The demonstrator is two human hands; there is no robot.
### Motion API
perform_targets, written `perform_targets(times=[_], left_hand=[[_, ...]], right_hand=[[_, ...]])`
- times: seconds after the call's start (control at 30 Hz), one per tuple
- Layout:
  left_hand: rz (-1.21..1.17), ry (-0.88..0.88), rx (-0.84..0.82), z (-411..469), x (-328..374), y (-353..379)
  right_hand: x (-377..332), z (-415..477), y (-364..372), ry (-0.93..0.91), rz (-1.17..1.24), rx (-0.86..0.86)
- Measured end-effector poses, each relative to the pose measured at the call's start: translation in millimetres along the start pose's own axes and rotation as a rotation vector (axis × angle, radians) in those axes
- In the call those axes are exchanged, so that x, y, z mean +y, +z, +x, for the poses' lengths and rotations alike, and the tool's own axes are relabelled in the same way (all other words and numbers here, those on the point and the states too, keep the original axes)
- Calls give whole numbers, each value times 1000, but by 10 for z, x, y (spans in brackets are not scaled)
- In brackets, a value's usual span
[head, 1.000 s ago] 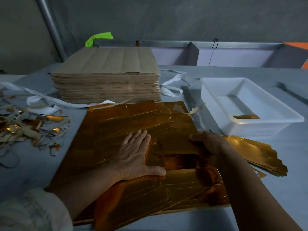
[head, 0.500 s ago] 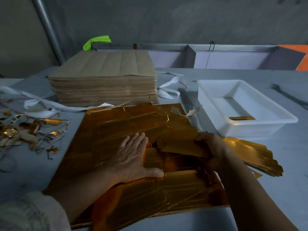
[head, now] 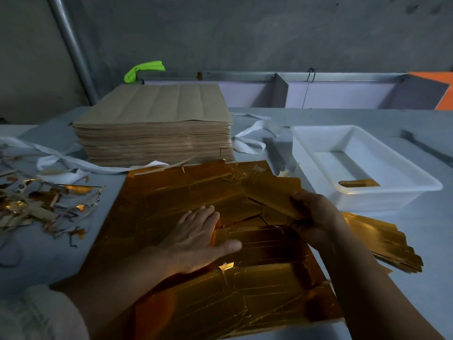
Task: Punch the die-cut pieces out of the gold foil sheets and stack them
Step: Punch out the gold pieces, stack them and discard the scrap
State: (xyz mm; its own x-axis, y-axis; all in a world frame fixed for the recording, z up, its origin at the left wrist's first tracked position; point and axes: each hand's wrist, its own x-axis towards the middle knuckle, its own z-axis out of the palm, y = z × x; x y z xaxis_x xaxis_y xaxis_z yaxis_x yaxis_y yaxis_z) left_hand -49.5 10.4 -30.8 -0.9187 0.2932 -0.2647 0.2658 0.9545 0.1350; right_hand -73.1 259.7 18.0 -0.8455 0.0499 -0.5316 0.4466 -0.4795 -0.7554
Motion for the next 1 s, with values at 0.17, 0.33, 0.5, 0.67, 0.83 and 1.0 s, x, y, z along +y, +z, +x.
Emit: perform_targets(times=[0.17,0.33,0.5,0.67,0.83,1.0], left_hand=[[-105,-91,152,186,-155,-190],[25,-145,129,325,-439,-175],[46,-99,105,350,-525,-8],[64,-87,116,377,-555,33],[74,-81,113,400,-574,62],[64,-79,130,403,-580,84]], right_hand=[[31,155,185,-4,-235,-60],[25,337,371,-46,-539,-106],[104,470,491,-243,-932,-2],[187,512,576,-442,-1424,78],[201,504,693,-478,-1478,62],[194,526,742,-454,-1438,35]])
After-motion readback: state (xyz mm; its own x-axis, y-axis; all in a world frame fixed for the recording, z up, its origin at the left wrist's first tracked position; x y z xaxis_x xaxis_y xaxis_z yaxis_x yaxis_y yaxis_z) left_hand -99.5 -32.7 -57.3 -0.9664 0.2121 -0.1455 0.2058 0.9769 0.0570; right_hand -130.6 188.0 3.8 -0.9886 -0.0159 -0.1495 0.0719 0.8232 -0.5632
